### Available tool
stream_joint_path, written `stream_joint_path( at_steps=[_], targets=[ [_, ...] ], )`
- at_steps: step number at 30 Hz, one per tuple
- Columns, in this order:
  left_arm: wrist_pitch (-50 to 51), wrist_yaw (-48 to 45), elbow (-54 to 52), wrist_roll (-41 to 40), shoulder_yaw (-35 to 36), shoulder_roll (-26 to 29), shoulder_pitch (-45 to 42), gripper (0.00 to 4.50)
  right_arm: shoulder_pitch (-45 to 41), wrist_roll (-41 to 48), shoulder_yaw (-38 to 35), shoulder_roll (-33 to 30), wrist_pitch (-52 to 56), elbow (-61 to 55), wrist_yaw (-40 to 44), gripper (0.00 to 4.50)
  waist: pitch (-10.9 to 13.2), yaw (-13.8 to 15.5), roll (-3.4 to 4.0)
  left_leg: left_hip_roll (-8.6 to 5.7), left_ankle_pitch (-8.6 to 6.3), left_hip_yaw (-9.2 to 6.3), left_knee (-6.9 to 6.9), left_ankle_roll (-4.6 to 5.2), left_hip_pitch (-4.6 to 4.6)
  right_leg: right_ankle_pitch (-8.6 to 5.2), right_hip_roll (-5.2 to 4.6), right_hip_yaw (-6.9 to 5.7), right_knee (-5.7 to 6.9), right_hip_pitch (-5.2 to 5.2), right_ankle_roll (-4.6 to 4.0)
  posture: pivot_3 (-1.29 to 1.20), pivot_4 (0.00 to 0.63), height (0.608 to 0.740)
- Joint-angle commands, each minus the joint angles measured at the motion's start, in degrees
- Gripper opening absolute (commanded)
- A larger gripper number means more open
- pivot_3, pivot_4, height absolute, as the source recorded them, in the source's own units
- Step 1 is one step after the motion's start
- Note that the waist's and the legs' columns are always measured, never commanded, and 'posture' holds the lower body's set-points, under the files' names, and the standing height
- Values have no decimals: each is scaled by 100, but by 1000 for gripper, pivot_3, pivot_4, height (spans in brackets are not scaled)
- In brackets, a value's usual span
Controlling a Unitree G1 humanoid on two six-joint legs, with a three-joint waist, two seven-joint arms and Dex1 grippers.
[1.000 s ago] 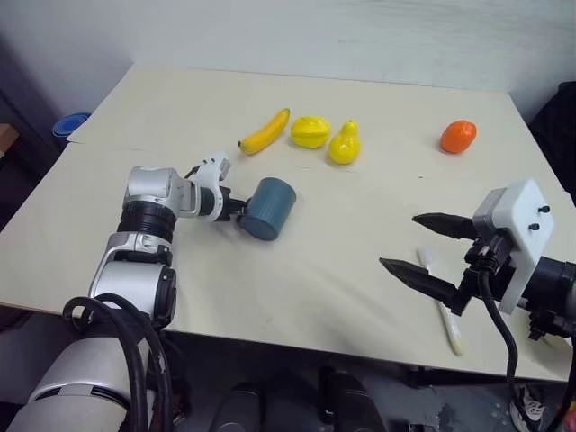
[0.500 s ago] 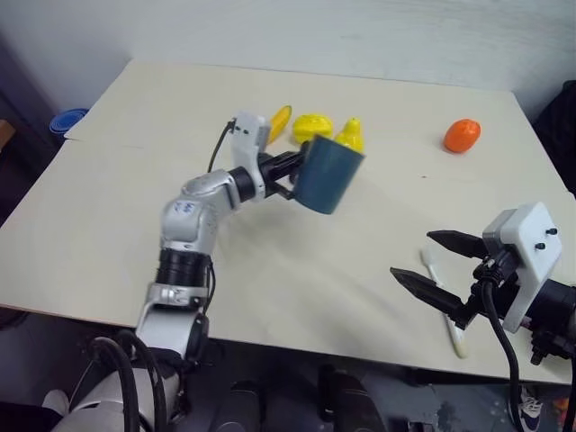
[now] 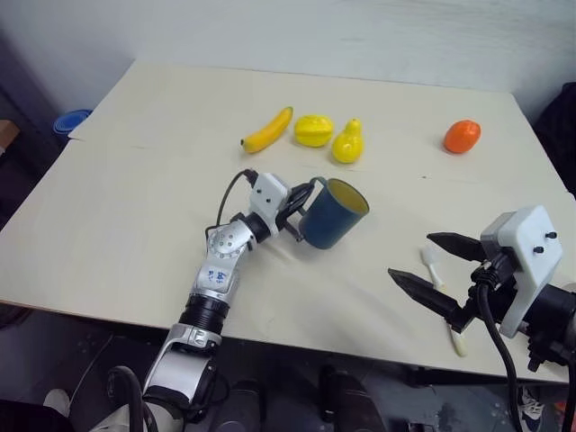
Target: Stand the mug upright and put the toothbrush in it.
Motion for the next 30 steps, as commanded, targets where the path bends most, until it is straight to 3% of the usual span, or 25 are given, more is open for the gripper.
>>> stream_joint_path(
  at_steps=[1,4,12,18,22,26,30],
  targets=[
    [-301,-30,-39,17,17,64,29,7,38,74,-196,-89,-135,3,-10,4450,0,1,0,0,-1,0,0,1,-2,1,0,0,-5,0,3,0,150,740],
    [-230,-53,-140,5,39,199,169,7,39,19,-142,-89,-149,43,13,4450,0,-4,0,0,-2,0,0,3,-1,3,-1,1,-7,0,5,0,150,740],
    [428,-481,-991,-296,194,834,561,2199,32,-264,122,25,-176,181,150,4500,-1,-21,1,5,-2,-4,0,5,4,3,2,5,-3,0,5,0,150,740],
    [2003,-1400,-2244,-934,321,1788,878,3937,172,-713,383,225,-144,350,222,4500,-2,-27,2,9,-2,-12,0,4,3,3,1,4,-3,0,4,0,150,740],
    [3467,-2398,-2741,-1736,498,2812,676,3937,253,-1088,702,517,-116,530,-235,4500,-3,-60,3,9,-1,-13,0,3,5,1,2,4,1,0,-1,0,150,740],
    [4595,-4112,-2721,-2548,475,4124,25,3937,192,-1396,1172,1233,-116,713,-1416,4500,-4,-150,0,9,0,-19,-1,-1,4,-7,9,-5,7,-1,-16,0,150,740],
    [4935,-5313,-2474,-2774,184,4708,-822,3937,192,-1890,1773,1865,-2,854,-2134,4500,-7,-174,5,2,0,-27,-3,-2,5,-12,5,-1,15,-2,-25,0,150,740]
  ],
)
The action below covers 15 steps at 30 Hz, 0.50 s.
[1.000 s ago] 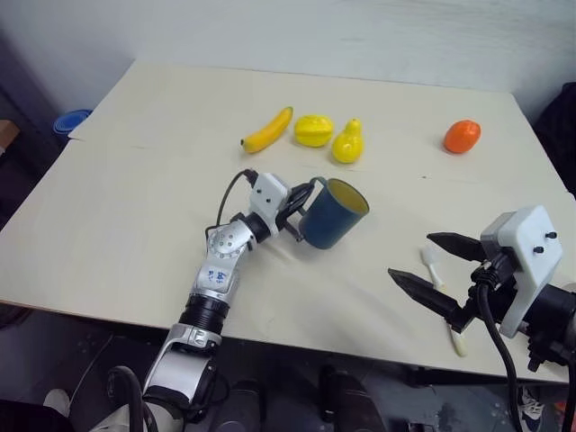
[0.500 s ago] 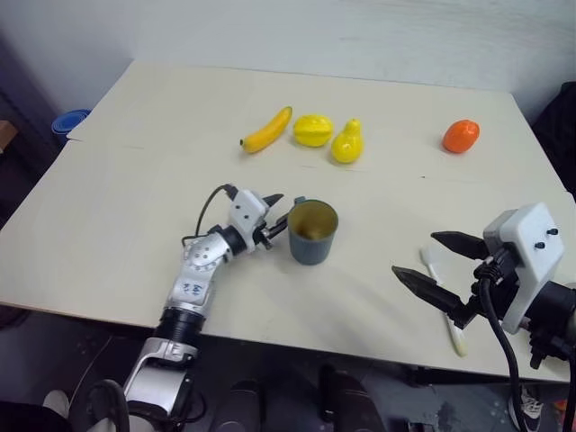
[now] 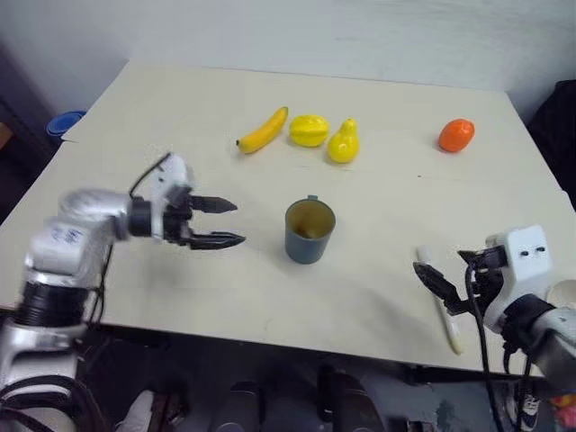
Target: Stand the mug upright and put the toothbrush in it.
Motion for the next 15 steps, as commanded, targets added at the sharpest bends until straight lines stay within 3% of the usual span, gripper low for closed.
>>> stream_joint_path(
  at_steps=[1,6,13,15],
  targets=[
    [164,-974,44,-223,-234,276,-546,3937,-64,-410,391,411,35,67,-541,4500,0,-12,0,-1,0,1,0,0,0,0,1,0,-1,0,0,0,150,740],
    [-167,-1820,183,27,-596,526,-1003,3937,-164,-983,854,671,143,550,-322,4500,0,-72,0,-1,-1,11,0,2,6,0,3,8,7,0,0,0,150,740],
    [-281,-1750,232,-33,-760,456,-1193,3937,-546,-1733,1308,1036,32,1359,294,4500,0,-159,0,2,1,8,0,5,9,0,8,11,19,0,0,0,150,740],
    [-285,-1732,191,-63,-765,451,-1187,3965,-573,-1875,1394,1118,28,1384,460,3918,-1,-159,-2,5,1,7,0,5,11,0,12,11,22,0,0,0,150,740]
  ],
)
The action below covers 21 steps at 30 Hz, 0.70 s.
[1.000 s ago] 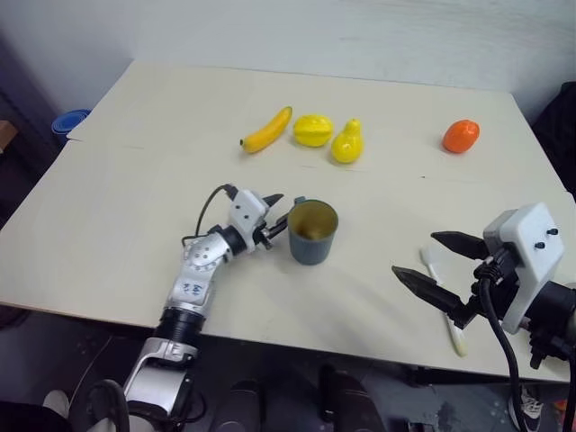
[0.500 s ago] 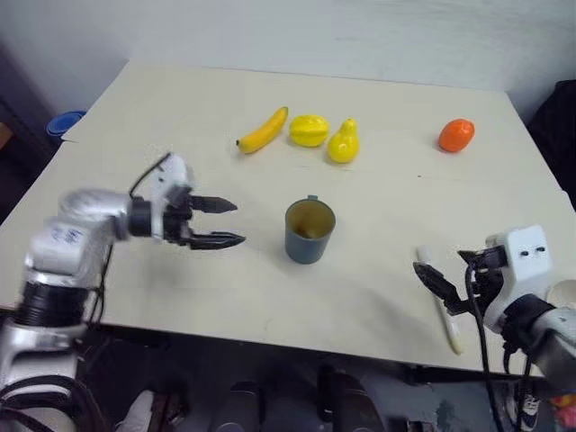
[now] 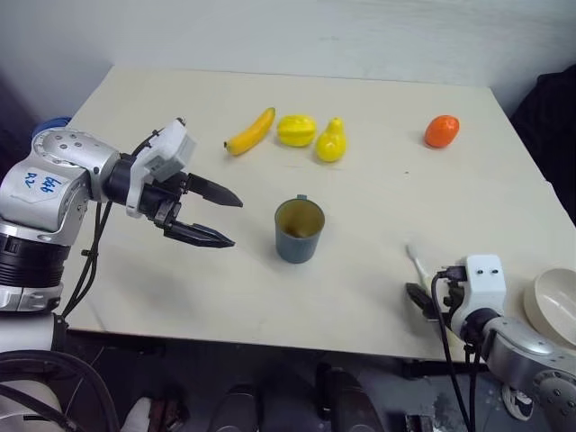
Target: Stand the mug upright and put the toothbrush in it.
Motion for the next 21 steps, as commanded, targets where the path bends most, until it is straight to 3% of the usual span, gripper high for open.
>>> stream_joint_path(
  at_steps=[1,11,18,21],
  targets=[
    [-44,-476,-123,-104,72,21,-125,3965,-14,-250,191,149,21,84,325,3628,-1,-1,-2,2,0,-1,0,0,0,0,2,0,0,0,0,0,150,740],
    [-75,-372,-77,-84,76,-81,-171,3965,53,-622,171,538,257,-215,539,438,-2,8,-3,2,0,-4,0,0,3,-1,3,0,6,0,-2,0,150,740],
    [237,187,443,-155,422,-344,-409,3965,-603,-1384,89,81,354,-670,492,358,-2,4,-3,-4,1,-4,1,0,0,-1,1,0,6,-1,-1,0,150,740],
    [468,316,544,-215,696,-272,-375,3965,-1933,-940,-49,645,-108,-871,501,358,-1,-91,-4,1,1,4,1,0,4,0,5,4,8,-4,0,0,150,740]
  ],
)
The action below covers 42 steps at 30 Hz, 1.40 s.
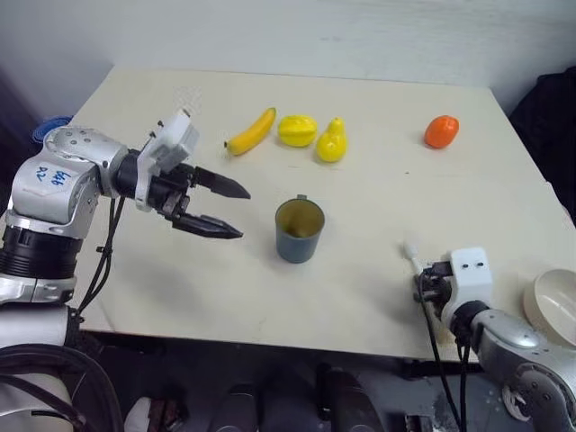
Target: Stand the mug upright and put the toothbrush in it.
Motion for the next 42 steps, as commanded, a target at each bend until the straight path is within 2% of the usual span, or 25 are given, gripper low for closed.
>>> stream_joint_path(
  at_steps=[1,5,10,16,19,28,33,37,39,41,42],
  targets=[
    [226,131,47,-162,443,124,-100,3965,-1308,375,-226,494,-553,-526,67,358,3,-80,5,3,2,0,0,-3,0,0,2,-1,2,-3,0,0,150,740],
    [278,214,154,-83,598,173,-54,3965,-2997,472,379,1303,-858,14,368,358,6,-99,10,19,5,-29,-5,-12,-5,-10,18,-13,24,-17,-18,0,150,740],
    [85,306,297,68,615,138,21,3965,-4216,-488,1444,2479,-1834,1710,898,358,6,-109,11,19,7,-28,-6,-22,-10,-14,17,-13,33,-28,-25,0,150,740],
    [155,390,139,13,678,176,90,3965,-4343,-1242,1940,3152,-2676,2735,1409,358,5,-107,10,-9,21,-31,-5,-47,-41,-13,-15,-15,54,-68,-24,0,150,740],
    [180,409,114,7,718,219,103,3965,-4175,-1386,1996,3247,-2778,2797,1561,358,5,-130,11,-20,21,-22,9,-48,-95,-6,-29,-13,63,-124,-12,0,150,740],
    [28,451,291,104,699,167,42,3965,-3707,-1721,2193,3355,-2619,2564,1799,358,5,-163,10,-18,18,-9,6,-55,-93,-7,-26,-22,56,-126,-13,0,150,740],
    [-57,353,387,133,587,49,6,3965,-3568,-1688,2151,3339,-2476,2322,1904,1807,5,-161,10,-12,32,-7,7,-67,-89,-7,-21,-22,63,-126,-13,0,150,740],
    [-179,407,510,191,591,-144,-65,3965,-3345,-1691,2154,3144,-2290,1884,2037,3170,5,-151,10,-12,37,-9,7,-70,-87,-7,-20,-22,70,-126,-13,0,150,740],
    [-708,693,663,396,620,-456,-81,3965,-2889,-1373,1925,2678,-1955,1096,2299,3781,4,-100,11,-14,36,-9,7,-69,-89,-7,-22,-22,67,-126,-13,0,150,740],
    [-1003,843,782,422,724,-701,-139,3965,-2758,-476,1191,2392,-1482,354,2272,4441,4,-55,10,-17,33,-22,10,-63,-97,-7,-30,-31,64,-122,-13,0,150,740],
    [-1053,847,821,410,754,-746,-156,3965,-2803,40,781,2241,-1251,116,2184,4441,4,-57,10,-21,30,-20,15,-59,-98,-6,-33,-31,64,-122,-12,0,150,740]
  ],
)
